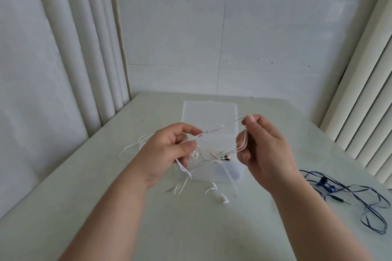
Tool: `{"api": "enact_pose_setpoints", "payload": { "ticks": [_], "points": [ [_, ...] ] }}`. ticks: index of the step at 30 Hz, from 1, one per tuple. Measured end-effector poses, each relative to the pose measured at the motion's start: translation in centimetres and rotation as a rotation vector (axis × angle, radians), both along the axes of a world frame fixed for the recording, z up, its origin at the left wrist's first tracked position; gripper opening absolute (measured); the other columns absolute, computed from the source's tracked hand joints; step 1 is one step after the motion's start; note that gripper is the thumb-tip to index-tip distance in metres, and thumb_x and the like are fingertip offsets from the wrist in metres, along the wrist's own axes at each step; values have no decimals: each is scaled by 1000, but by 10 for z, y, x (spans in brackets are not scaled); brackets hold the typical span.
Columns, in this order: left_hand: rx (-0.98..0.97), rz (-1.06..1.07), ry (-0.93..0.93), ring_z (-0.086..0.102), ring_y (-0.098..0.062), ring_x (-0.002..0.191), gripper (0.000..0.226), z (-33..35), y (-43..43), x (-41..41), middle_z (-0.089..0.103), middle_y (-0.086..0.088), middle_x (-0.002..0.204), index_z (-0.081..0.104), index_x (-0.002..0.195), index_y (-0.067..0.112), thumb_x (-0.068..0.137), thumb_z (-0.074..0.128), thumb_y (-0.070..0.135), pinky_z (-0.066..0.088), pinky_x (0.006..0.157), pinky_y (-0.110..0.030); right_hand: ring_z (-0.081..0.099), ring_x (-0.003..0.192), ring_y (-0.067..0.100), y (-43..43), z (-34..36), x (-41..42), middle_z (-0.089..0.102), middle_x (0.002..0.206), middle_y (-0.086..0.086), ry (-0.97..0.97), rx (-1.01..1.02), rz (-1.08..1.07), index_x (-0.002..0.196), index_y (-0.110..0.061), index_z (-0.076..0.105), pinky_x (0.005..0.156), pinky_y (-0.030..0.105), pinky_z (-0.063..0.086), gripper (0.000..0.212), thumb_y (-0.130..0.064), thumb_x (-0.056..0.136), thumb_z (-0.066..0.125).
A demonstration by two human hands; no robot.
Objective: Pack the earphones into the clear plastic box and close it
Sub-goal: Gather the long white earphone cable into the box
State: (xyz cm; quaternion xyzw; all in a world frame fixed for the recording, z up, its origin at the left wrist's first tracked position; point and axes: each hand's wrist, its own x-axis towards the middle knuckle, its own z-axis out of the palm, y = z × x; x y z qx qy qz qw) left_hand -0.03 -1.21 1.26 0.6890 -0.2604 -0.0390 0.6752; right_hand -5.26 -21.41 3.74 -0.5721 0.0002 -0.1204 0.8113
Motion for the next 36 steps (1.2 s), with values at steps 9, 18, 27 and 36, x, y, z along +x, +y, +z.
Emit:
{"api": "enact_pose_setpoints", "payload": {
  "ticks": [9, 18, 27, 36],
  "points": [
    [-41, 202, 24, 28, -13, 38, 22, 3, -6, -1, 39, -5, 51, 60, 81, 8, 98, 48, 13, 24, 39, -18, 29, 40, 13, -2, -6, 6, 38, 46, -2, 55, -116, -88, 82, -12, 60, 44, 25, 21, 18, -20, 98, 54],
    [165, 87, -16, 53, -17, 57, 13, 0, -8, -4, 60, -2, 60, 65, 76, 8, 76, 74, 18, 42, 54, -23, 42, 43, 14, 3, -3, 3, 57, 63, 5, 62, 108, 92, 85, -9, 57, 40, 21, 36, 19, -16, 101, 48],
    [113, -132, 136, 40, -18, 53, 51, 1, -6, -6, 48, -2, 56, 73, 82, 8, 80, 57, 56, 31, 53, -28, 61, 53, 18, 6, -4, 4, 60, 68, 7, -8, 184, 119, 81, -5, 57, 51, 25, 51, 24, -13, 100, 46],
    [99, -63, 95, 45, -13, 52, 10, 3, -7, -8, 60, -2, 59, 68, 66, 22, 76, 69, 22, 33, 49, -22, 62, 60, 20, 1, -10, 7, 65, 78, 10, 29, 85, 121, 93, -2, 66, 55, 27, 50, 16, 0, 80, 57]
  ]
}}
